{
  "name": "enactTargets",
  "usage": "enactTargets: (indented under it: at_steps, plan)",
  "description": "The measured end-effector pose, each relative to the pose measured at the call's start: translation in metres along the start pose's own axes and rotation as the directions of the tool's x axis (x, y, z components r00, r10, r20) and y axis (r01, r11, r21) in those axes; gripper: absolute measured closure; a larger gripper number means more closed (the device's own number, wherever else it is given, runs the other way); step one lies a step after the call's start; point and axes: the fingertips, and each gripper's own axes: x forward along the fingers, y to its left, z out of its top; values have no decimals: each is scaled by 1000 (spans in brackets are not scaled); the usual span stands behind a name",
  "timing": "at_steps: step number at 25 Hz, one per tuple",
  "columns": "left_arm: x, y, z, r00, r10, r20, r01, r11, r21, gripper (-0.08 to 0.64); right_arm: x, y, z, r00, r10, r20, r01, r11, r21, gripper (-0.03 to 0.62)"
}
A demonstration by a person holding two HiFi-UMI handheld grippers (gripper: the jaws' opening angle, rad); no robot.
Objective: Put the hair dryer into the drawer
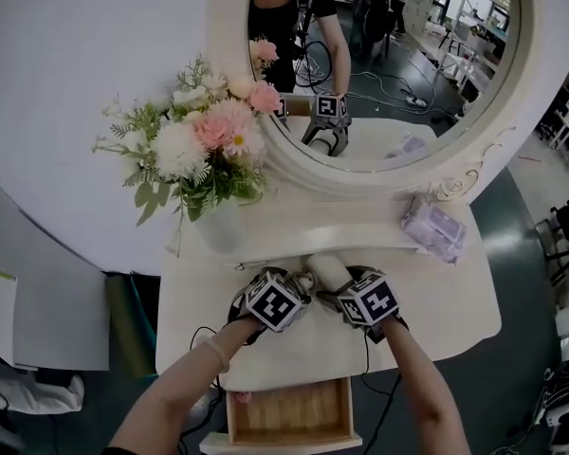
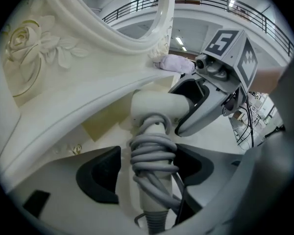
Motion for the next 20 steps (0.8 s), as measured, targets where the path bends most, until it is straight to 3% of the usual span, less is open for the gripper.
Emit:
enactTargets:
  at_steps: [6, 9, 15, 20]
  plan:
    - [5, -1, -5, 1000, -6, -14, 6, 1000, -6, 211, 10, -3, -5, 1000, 7, -5, -7, 999, 35, 229]
    - [5, 0, -2, 1000, 4, -4, -4, 1000, -2, 290, 11, -4, -2, 1000, -8, 6, 8, 998, 55, 230]
    - [4, -5, -4, 1000, -13, -27, 13, 1000, 2, 292, 9, -3, -4, 1000, -14, -7, 14, 998, 56, 232]
    - [-1, -16, -10, 998, -52, -33, 51, 998, -36, 293, 2, 6, -8, 1000, -1, -3, 2, 997, 73, 232]
